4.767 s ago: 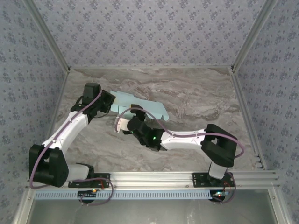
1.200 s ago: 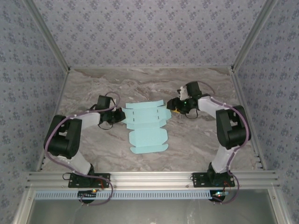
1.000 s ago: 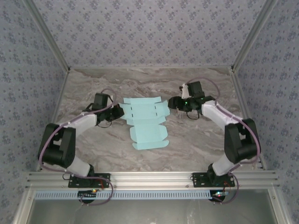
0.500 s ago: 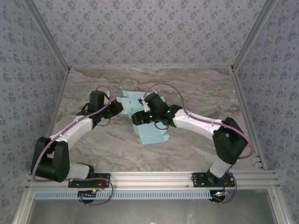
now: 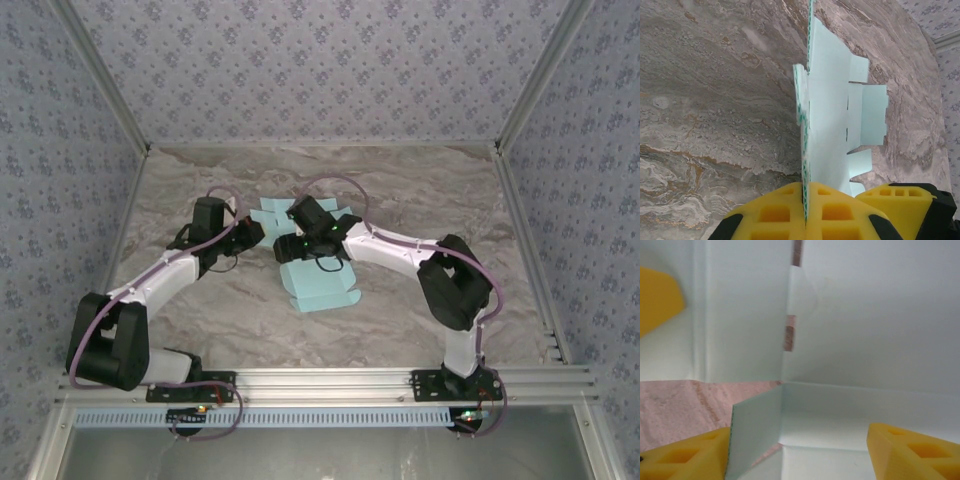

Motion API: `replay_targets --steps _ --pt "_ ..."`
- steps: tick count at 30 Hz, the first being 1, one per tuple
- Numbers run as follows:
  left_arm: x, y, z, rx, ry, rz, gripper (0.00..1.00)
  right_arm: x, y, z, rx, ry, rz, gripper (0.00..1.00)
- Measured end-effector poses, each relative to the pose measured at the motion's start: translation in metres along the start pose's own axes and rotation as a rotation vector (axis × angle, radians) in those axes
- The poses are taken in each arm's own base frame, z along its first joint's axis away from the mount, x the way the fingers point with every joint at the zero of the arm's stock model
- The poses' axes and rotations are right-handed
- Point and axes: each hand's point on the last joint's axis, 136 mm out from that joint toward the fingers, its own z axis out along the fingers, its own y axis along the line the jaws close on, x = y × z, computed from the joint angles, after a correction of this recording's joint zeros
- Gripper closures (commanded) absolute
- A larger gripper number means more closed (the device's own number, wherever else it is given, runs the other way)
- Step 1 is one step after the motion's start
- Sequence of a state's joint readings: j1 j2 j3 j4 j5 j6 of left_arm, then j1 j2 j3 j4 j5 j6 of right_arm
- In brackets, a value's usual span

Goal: Fold the paper box

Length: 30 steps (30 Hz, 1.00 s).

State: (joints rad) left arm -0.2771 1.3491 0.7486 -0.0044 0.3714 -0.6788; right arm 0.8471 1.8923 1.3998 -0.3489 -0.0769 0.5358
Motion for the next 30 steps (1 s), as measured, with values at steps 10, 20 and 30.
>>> replay_targets --steps 10,20,30 --pt "0.002 0.001 0.004 0.005 -0.024 0.045 1.0 -0.001 -0.019 0.003 -0.006 0.013 0.076 0.37" --pt "0.025 0.004 0.008 -0.02 -0.064 0.193 1.0 -0.01 -0.028 -0.02 -0.171 0.038 0.408 0.26" --pt "0.043 -0.002 0.013 -0.003 -0.105 0.314 1.0 -0.072 -0.028 -0.072 -0.274 -0.077 0.843 0.07"
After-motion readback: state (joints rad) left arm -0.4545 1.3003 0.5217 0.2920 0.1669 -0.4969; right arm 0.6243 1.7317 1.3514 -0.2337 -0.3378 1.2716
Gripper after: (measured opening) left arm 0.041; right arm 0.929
